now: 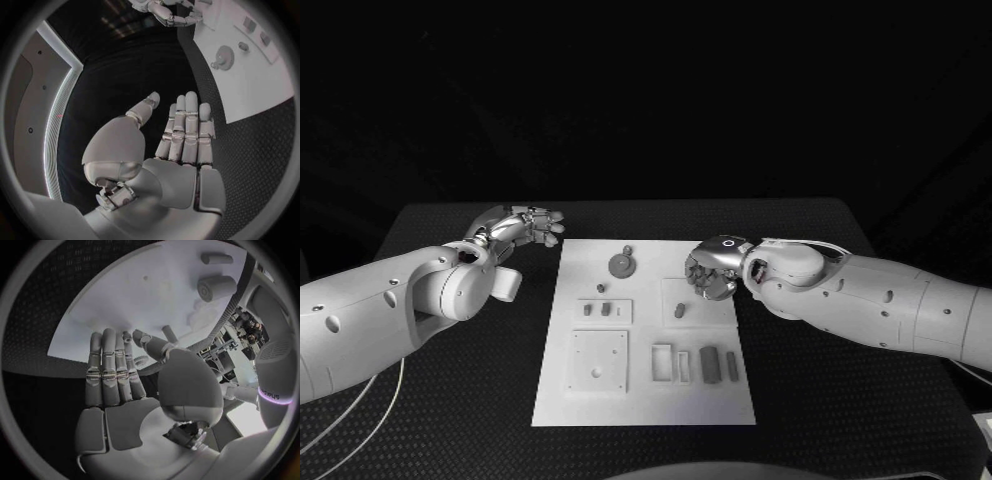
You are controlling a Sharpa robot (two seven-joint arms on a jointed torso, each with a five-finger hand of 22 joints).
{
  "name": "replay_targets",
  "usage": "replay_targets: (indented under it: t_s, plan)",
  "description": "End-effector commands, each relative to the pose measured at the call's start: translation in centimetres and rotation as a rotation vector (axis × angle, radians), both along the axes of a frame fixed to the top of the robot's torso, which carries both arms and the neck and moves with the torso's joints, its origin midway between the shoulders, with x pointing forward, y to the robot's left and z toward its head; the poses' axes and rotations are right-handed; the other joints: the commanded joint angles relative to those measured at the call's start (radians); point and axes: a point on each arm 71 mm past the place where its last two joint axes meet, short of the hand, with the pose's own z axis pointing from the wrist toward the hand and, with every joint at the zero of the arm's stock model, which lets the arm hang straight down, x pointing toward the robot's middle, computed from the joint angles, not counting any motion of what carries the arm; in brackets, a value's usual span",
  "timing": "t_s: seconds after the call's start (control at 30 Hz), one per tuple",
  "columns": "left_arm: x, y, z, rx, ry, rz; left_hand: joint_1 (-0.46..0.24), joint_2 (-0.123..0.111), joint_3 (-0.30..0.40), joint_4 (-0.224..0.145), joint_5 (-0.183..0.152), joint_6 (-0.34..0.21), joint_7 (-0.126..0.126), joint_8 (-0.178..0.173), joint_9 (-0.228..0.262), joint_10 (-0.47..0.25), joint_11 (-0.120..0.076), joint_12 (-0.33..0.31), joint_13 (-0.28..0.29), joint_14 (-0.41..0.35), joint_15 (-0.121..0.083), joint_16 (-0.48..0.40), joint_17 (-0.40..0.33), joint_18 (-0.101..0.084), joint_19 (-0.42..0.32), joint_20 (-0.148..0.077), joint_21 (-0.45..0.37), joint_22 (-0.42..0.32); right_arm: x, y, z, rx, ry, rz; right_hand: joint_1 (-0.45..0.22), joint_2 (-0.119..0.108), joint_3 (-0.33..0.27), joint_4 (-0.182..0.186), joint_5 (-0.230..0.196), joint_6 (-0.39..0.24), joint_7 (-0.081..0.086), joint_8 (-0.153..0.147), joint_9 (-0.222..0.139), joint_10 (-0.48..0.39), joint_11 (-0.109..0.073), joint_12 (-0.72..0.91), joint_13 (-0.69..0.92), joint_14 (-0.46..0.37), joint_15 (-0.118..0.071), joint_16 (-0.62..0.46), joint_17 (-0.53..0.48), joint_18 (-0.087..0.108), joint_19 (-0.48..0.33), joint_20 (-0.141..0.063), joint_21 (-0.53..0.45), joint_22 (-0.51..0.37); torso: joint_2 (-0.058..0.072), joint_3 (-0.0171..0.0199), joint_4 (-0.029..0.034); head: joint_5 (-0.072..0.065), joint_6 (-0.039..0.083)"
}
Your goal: Assemble the parts on the task board
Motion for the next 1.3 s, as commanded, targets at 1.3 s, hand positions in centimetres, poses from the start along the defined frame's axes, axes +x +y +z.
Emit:
replay_targets:
  t_s: [1.3]
  plan:
    - [-0.1,-0.1,0.0,0.002,-0.003,-0.019,0.008,0.001,0.000,-0.014,0.002,-0.005,0.008,0.002,-0.003,-0.005,0.008,-0.010,-0.006,0.003,0.001,-0.009,0.010,0.013,0.008,-0.002,-0.008,0.004,-1.4,0.6,-1.3,-0.079,-0.147,0.036,0.081,-0.038,0.117,-0.012,-0.004,0.105,-0.040,0.039,0.033,0.117,-0.045,0.002,0.066,0.071,-0.043,0.083,0.114,0.010,0.108,-0.048,0.079,0.060,0.000,0.0001,0.0007,-0.014,-0.014]
